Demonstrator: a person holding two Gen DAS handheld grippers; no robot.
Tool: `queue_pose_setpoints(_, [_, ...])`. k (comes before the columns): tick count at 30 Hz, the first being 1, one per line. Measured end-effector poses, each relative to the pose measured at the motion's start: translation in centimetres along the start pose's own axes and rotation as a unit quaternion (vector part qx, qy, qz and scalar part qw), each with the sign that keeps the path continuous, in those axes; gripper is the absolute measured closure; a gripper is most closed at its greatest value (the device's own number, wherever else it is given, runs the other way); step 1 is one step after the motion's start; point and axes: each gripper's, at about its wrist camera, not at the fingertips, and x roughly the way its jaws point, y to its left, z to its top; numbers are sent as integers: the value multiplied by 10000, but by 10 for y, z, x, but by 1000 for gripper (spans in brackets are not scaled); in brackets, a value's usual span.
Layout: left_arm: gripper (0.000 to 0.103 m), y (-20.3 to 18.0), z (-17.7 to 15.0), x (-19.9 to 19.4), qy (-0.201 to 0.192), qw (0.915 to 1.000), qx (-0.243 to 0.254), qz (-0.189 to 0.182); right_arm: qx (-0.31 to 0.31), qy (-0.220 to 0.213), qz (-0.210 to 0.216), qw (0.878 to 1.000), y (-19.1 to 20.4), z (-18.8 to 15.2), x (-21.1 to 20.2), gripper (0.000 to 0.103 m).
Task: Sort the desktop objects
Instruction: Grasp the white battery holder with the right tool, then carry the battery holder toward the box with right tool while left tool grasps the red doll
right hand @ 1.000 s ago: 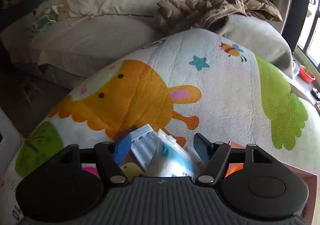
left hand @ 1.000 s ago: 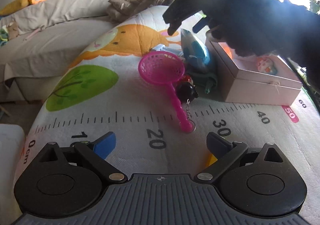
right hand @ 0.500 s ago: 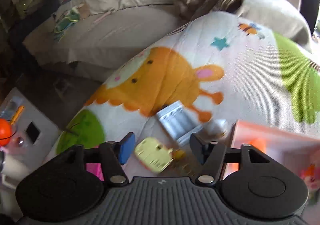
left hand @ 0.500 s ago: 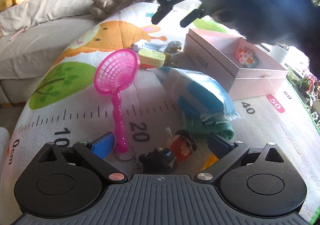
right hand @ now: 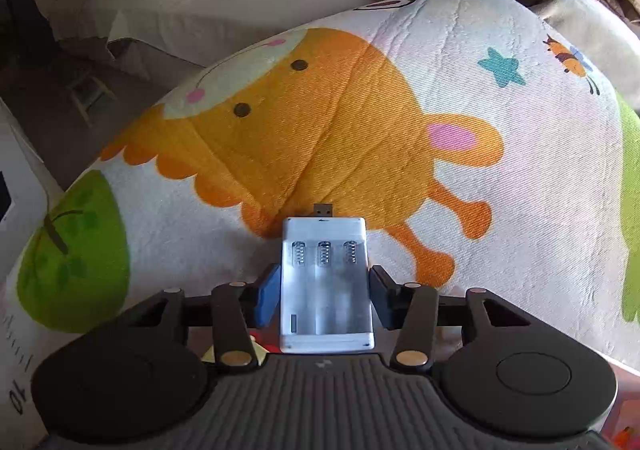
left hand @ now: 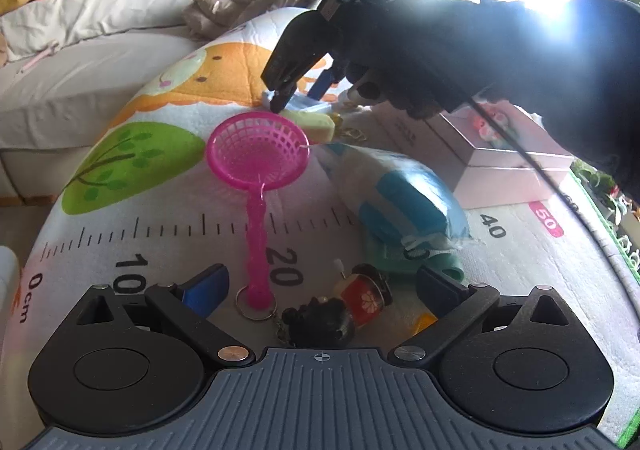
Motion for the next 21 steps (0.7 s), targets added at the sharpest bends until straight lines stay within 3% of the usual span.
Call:
queue_pose_setpoints(2, [1,-5,-2,-3,-16,9999,97,30,-83,-105,137,9998,7,-11,-16,56])
queue_pose_setpoints(7, [1,-23,-16,-18,-141,9983,559,99,115,-922,555,9941,4,-40,-97,56])
queue_pose_setpoints(12, [1,-45,-24,-20,-21,9968,770,197,198,-1566,794,9843,-13,-104,-184,56])
queue_pose_setpoints(16, [1,-63,-27,-15,237,9967,739,237,301,-1623,495,9850,-25,-177,-212,56])
queue_pose_setpoints(21, [4,-74,-28,-14,378,9954,675,560,443,-1449,-222,9882,-38,-263,-206,56])
